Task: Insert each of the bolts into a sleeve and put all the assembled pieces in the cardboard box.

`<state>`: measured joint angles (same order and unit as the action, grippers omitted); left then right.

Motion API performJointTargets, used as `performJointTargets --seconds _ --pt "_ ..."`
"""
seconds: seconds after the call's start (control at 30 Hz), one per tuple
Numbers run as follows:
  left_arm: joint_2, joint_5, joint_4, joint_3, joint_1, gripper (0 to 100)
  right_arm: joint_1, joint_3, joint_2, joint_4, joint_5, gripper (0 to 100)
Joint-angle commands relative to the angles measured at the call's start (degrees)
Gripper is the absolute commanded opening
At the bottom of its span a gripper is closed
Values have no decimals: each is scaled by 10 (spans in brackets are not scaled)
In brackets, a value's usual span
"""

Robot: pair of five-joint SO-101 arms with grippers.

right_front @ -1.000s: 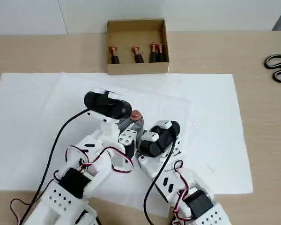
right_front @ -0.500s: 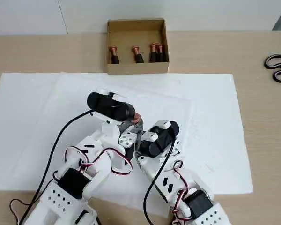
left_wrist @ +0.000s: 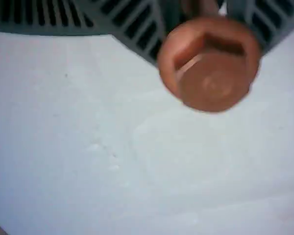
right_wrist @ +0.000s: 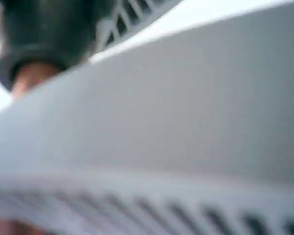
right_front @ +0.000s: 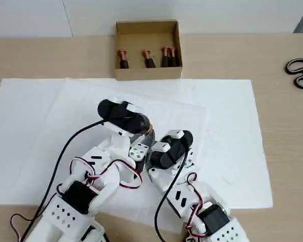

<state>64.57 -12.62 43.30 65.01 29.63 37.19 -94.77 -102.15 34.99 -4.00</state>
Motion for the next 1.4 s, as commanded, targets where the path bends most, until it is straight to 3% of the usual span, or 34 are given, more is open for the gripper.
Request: performJointTargets --seconds 0.0,0.53,0.77,0.97,1.07,1.2,1.37 --pt "-7 11 20 8 -3 8 0 11 -15 -15 -2 4" --pt "-4 10 59 -7 -4 21 0 11 -15 -15 -2 4" --pt "-5 6 196 -107 -7 205 0 11 -15 -15 -2 4" --pt "-2 10 266 -173 -11 212 0 10 -15 -15 -2 4" --pt "-2 18 282 -197 -60 213 0 9 -15 -15 -2 4" --pt "-2 119 302 -214 -174 213 0 9 -15 -14 -1 4" --pt "-2 148 341 -211 -279 213 0 13 -8 -9 0 4"
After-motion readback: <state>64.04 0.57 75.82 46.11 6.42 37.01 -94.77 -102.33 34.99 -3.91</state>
